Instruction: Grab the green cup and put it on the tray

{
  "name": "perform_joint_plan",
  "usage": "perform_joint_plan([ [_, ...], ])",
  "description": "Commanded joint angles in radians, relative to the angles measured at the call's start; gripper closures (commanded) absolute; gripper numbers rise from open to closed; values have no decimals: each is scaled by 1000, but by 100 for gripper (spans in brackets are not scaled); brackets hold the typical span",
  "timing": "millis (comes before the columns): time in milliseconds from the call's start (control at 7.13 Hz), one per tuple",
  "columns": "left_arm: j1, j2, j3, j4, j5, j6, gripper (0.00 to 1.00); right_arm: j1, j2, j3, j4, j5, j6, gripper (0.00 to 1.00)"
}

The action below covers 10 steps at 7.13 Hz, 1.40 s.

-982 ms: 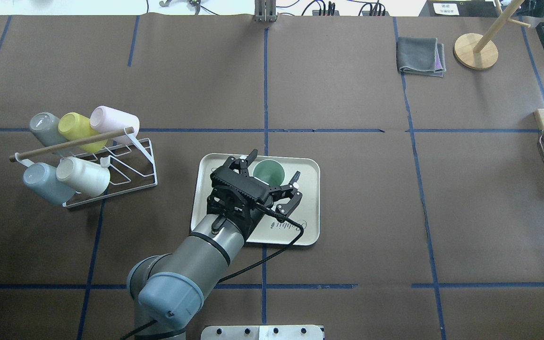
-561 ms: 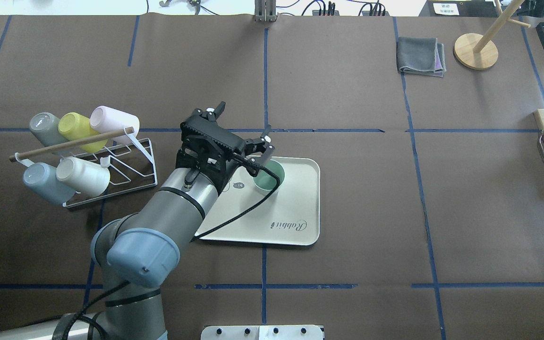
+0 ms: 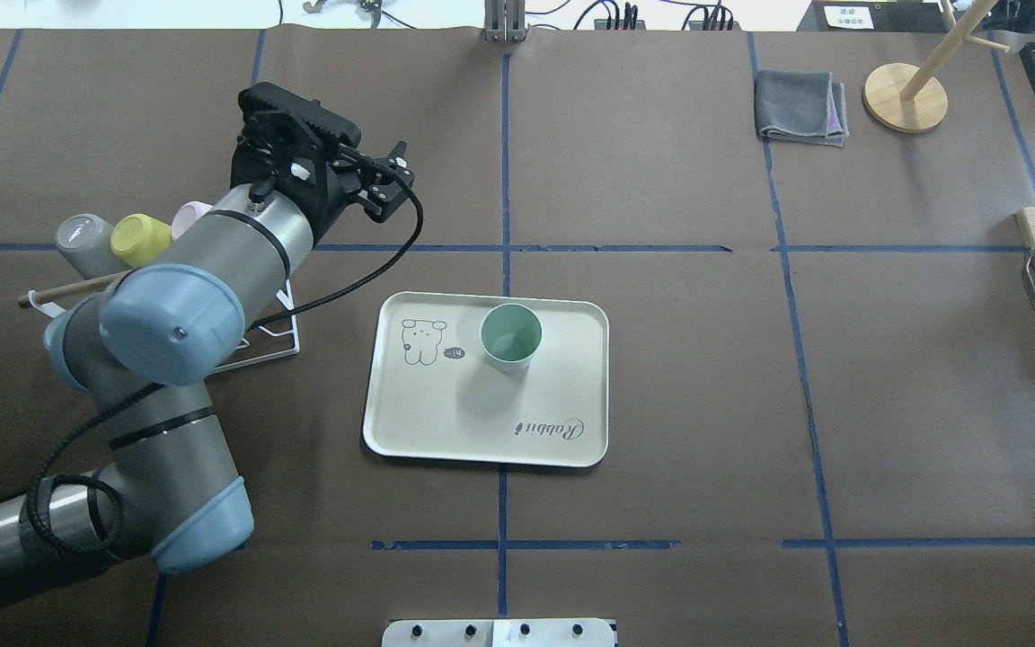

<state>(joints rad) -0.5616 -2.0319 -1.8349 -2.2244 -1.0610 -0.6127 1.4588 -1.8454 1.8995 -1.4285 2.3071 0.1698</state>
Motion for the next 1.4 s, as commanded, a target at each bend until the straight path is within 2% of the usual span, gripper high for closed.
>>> perform_joint_plan([
  [0,-154,123,-68,75,-239,-30,0,0,0,4,0,0,1,0],
  [281,-362,263,-84,98,-603,-32,0,0,2,4,0,0,1,0],
  [561,-594,303,-81,323,-968,0,0,0,3,3,0,0,-3,0],
  [842,-772,442,-46,422,-1135,290,0,2,15,-10,-7,0,-6,0],
  [982,-847,453,-8,534,-1213,442,0,2,14,-11,-9,2,-9,0],
  [1122,-894,491,35,648,-1232,622,0,3,9,-8,-10,12,-15,0],
  [1262,-902,513,74,696,-1232,749,0,14,9,-7,-36,14,-65,0],
])
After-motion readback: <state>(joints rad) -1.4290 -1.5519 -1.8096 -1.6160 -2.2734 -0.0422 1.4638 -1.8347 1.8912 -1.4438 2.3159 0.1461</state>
